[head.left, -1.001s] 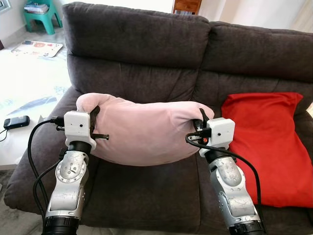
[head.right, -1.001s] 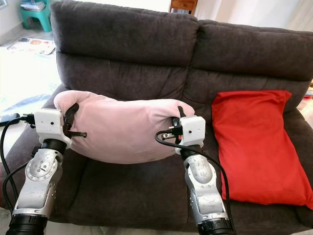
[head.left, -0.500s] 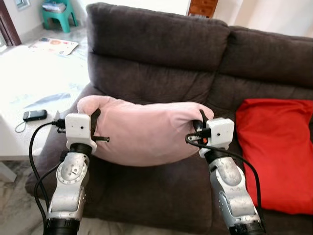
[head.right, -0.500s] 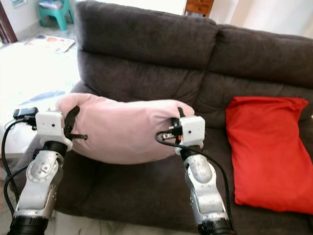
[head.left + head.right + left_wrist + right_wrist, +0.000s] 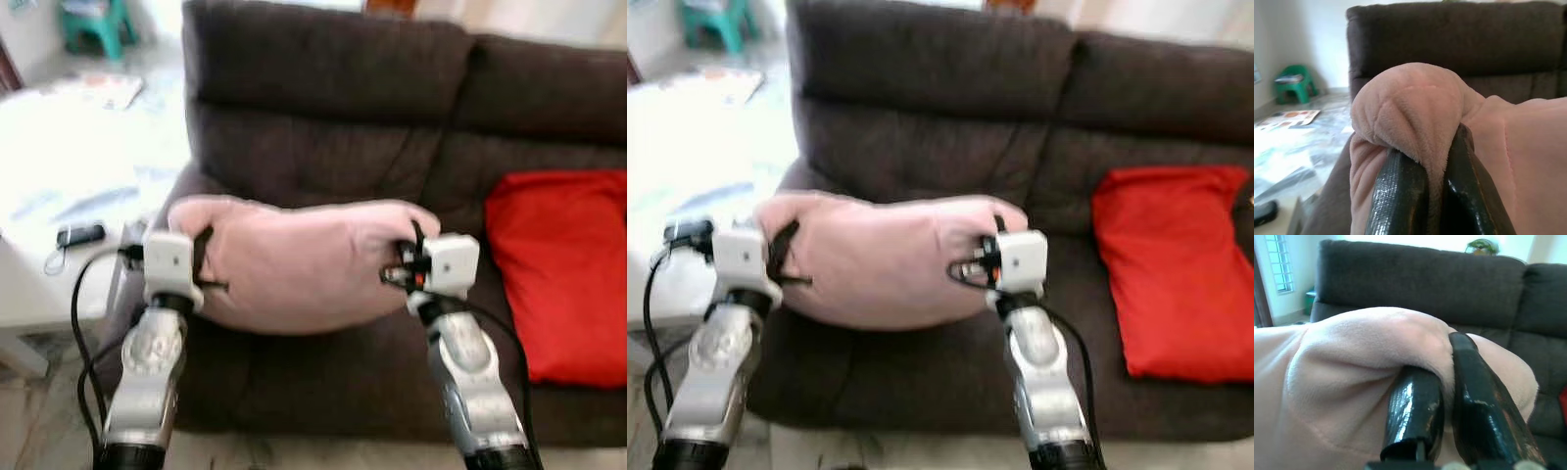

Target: Move the pillow to the sofa from floor

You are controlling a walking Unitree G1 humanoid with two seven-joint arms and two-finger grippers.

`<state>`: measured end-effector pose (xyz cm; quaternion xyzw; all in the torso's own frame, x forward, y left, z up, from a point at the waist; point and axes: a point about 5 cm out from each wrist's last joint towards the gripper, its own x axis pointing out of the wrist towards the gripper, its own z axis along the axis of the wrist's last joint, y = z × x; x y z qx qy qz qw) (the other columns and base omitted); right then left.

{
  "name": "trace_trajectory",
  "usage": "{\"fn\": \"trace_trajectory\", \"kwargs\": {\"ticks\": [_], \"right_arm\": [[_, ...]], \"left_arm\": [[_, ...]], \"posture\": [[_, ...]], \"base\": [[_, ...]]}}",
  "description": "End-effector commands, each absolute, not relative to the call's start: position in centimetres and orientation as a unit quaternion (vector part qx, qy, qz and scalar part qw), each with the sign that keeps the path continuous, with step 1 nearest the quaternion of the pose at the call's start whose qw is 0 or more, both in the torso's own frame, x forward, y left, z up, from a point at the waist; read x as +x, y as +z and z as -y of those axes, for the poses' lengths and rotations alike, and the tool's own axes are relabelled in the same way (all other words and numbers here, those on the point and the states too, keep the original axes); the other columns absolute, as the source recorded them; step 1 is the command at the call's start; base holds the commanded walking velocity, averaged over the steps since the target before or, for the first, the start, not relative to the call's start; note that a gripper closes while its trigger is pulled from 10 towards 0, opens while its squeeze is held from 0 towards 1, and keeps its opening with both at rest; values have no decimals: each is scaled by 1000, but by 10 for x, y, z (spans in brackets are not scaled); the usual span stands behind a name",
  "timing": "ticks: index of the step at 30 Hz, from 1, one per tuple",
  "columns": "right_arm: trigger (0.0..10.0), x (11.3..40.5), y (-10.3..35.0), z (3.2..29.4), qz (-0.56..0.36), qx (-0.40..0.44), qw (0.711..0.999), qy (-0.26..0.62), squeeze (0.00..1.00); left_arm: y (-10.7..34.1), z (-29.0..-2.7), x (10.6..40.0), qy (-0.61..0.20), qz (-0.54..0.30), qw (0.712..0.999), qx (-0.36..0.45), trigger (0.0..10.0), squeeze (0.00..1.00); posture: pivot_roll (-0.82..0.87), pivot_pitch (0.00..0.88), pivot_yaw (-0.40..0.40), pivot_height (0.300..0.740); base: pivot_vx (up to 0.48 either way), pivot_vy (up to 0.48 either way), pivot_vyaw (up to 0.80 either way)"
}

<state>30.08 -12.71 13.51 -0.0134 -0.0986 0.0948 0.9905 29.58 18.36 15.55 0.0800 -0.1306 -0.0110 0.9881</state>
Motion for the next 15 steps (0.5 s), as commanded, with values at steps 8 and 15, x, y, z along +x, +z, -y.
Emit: {"fn": "trace_trajectory", "kwargs": {"ticks": [8, 15], "right_arm": [[10000, 307, 138, 137, 100, -32, 992, 66, 0], [10000, 312, 135, 143, 86, -41, 994, 53, 0]], "left_arm": [[161, -160, 296, -88, 128, 986, 55, 10000, 0], [161, -157, 296, -103, 122, 986, 45, 10000, 0]], "posture": [[139, 65, -96, 740], [144, 63, -97, 740]], "base": [[0, 0, 0], [0, 0, 0]]}}
